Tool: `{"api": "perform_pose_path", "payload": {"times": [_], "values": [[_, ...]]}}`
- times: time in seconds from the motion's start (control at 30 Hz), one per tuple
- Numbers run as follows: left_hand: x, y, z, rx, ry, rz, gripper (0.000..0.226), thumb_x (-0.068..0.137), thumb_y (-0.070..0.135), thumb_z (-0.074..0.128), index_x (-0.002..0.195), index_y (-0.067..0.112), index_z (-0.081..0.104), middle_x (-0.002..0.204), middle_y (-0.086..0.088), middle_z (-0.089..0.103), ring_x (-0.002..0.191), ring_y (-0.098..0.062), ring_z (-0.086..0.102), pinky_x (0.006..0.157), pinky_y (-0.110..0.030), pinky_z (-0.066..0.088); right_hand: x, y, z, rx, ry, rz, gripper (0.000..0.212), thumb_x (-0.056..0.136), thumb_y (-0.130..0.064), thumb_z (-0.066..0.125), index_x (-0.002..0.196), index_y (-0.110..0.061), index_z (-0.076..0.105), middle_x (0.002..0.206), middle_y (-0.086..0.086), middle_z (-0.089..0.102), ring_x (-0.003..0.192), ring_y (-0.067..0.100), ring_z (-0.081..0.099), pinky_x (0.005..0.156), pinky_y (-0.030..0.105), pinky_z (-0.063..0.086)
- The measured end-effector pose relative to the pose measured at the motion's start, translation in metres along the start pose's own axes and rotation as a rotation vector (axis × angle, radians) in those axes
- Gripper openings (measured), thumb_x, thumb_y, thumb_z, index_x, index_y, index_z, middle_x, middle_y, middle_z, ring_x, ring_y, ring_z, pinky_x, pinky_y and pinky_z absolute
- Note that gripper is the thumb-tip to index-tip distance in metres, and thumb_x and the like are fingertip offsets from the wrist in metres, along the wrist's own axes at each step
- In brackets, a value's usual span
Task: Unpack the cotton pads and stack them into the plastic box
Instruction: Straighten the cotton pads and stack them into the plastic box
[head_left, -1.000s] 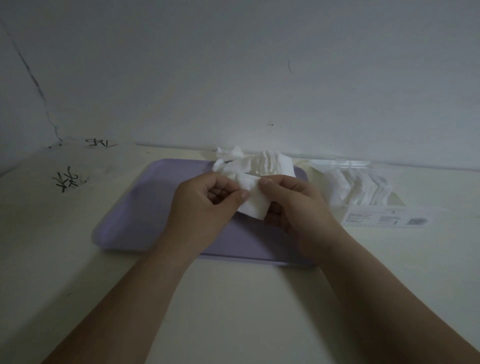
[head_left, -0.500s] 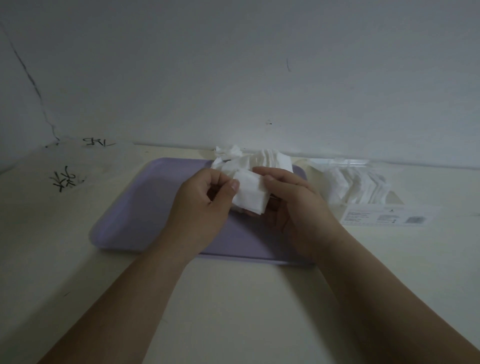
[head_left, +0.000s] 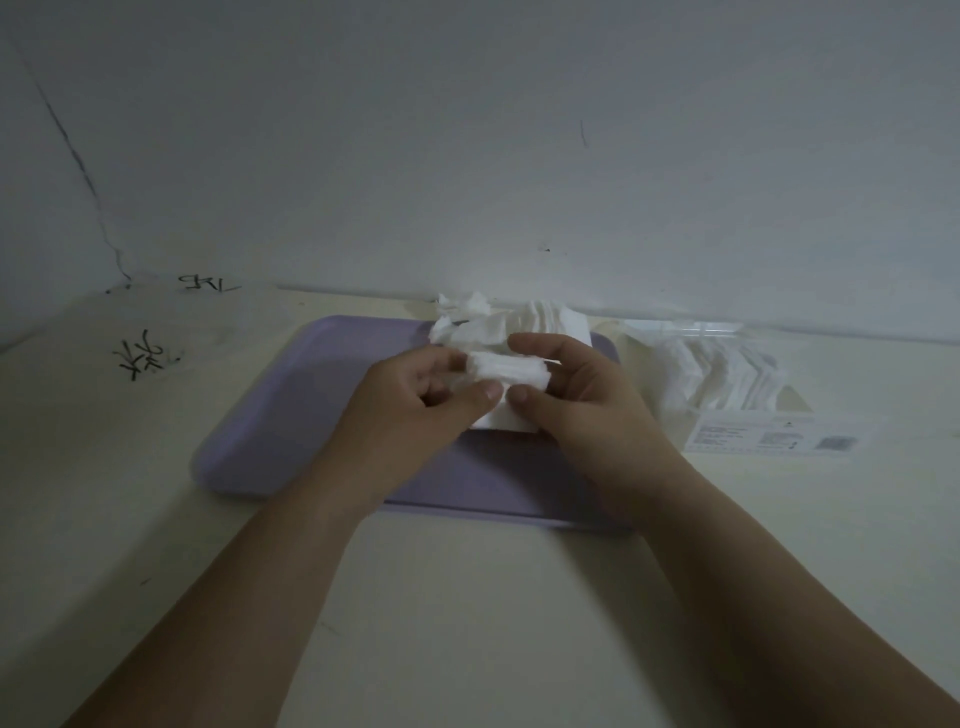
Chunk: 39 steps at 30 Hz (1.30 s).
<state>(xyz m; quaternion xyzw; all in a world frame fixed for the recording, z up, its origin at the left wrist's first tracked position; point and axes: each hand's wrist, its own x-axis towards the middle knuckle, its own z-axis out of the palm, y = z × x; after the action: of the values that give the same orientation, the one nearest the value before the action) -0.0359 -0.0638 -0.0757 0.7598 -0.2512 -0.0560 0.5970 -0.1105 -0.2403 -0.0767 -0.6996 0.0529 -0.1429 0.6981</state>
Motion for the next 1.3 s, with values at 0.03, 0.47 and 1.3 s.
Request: {"api": "perform_pose_path", "payload": {"times": [0.03, 0.47, 1.3], "values": [[0.000, 0.000, -0.001, -0.005, -0.049, 0.020, 0.033, 0.082, 0.048, 0.079, 0.110, 0.031, 0.077, 0.090, -0.021, 0.074, 0.072, -0.030, 0.064, 0.073, -0.042, 0.053, 0.001, 0.001, 0.000, -0.074, -0.007, -0.021, 0.042, 0.098, 0.009, 0.060, 0.134, -0.014, 0.061, 0.122, 0.021, 0.073, 0.114, 0.028, 0.070, 0.106, 0.050, 0.055], [0.010, -0.024, -0.052, 0.756, 0.177, -0.031, 0.030, 0.098, 0.017, 0.062, 0.126, 0.011, 0.069, 0.123, -0.011, 0.068, 0.110, -0.032, 0.066, 0.092, -0.036, 0.051, -0.002, 0.008, 0.014, -0.368, 0.100, -0.102, 0.024, 0.089, -0.029, 0.070, 0.113, -0.028, 0.070, 0.105, -0.008, 0.077, 0.101, 0.017, 0.072, 0.094, 0.052, 0.059], [-0.006, 0.014, -0.023, -0.159, -0.226, 0.009, 0.018, 0.092, 0.013, 0.074, 0.099, 0.027, 0.083, 0.085, -0.019, 0.066, 0.069, -0.014, 0.052, 0.059, -0.022, 0.045, -0.007, -0.005, 0.010, 0.006, -0.008, 0.052, 0.020, 0.089, 0.002, 0.078, 0.108, 0.000, 0.074, 0.095, 0.019, 0.079, 0.082, 0.019, 0.070, 0.075, 0.029, 0.060]]}}
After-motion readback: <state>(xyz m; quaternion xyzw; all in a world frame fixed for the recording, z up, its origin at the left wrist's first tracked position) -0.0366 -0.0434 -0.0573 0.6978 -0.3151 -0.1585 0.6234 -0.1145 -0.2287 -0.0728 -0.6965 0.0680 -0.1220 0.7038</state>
